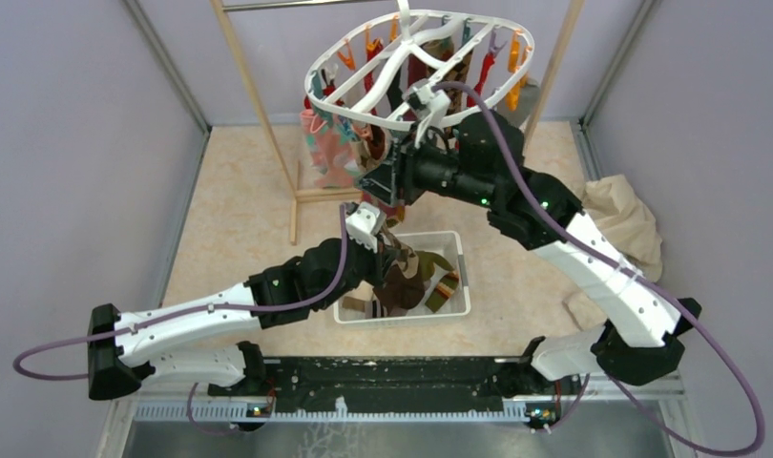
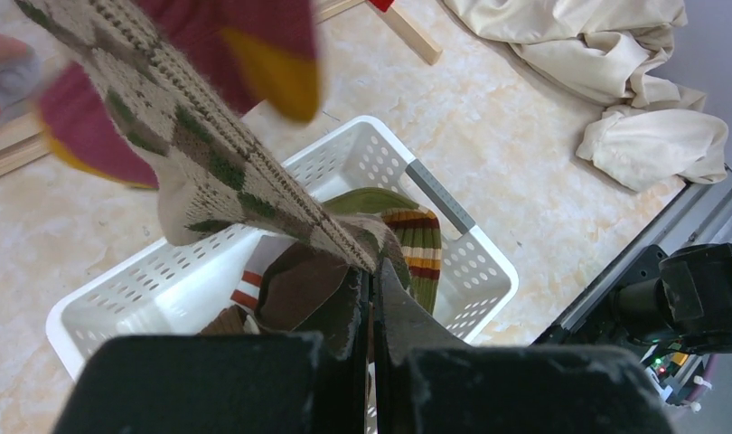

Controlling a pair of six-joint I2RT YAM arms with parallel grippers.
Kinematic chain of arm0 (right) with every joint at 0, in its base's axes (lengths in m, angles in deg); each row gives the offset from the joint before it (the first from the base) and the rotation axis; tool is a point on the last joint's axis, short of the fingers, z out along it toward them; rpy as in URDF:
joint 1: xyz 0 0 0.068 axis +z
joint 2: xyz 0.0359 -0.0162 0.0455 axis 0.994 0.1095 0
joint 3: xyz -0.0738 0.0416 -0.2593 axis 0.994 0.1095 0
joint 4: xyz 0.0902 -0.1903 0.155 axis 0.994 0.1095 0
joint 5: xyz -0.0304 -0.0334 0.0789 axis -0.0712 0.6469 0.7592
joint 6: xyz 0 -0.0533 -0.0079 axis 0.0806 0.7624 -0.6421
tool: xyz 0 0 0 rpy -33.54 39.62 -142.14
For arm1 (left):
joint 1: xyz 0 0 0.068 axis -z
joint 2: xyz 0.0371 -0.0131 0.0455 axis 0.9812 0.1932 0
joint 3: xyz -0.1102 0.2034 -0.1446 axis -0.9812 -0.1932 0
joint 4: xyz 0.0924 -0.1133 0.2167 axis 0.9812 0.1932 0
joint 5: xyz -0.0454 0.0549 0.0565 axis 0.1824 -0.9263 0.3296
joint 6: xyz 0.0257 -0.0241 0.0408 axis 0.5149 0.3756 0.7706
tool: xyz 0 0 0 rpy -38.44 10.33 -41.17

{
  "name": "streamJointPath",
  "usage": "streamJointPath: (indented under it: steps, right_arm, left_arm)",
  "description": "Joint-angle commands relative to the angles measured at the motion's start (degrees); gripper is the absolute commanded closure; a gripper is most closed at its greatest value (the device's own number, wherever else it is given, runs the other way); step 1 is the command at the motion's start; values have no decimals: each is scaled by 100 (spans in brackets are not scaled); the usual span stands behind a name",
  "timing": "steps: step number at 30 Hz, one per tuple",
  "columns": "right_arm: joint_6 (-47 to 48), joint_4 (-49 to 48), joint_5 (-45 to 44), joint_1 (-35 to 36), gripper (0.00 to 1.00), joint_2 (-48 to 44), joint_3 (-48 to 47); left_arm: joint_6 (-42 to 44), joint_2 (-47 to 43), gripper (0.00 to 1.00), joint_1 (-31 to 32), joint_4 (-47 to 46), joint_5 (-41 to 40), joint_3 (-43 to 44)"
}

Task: Remove the socks clipped to the hanger
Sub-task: Remove the sock from the hanger.

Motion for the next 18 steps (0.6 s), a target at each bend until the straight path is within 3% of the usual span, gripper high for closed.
streamJointPath:
  steps: [1, 18]
  right_arm:
    - [124, -96, -701, 394, 62, 389, -505]
    - [193, -13, -2470, 738, 57, 1330, -1186]
  left_arm:
    - [-21, -142, 100, 73, -62, -88, -61]
    - [-218, -1030, 100, 196, 389, -412, -454]
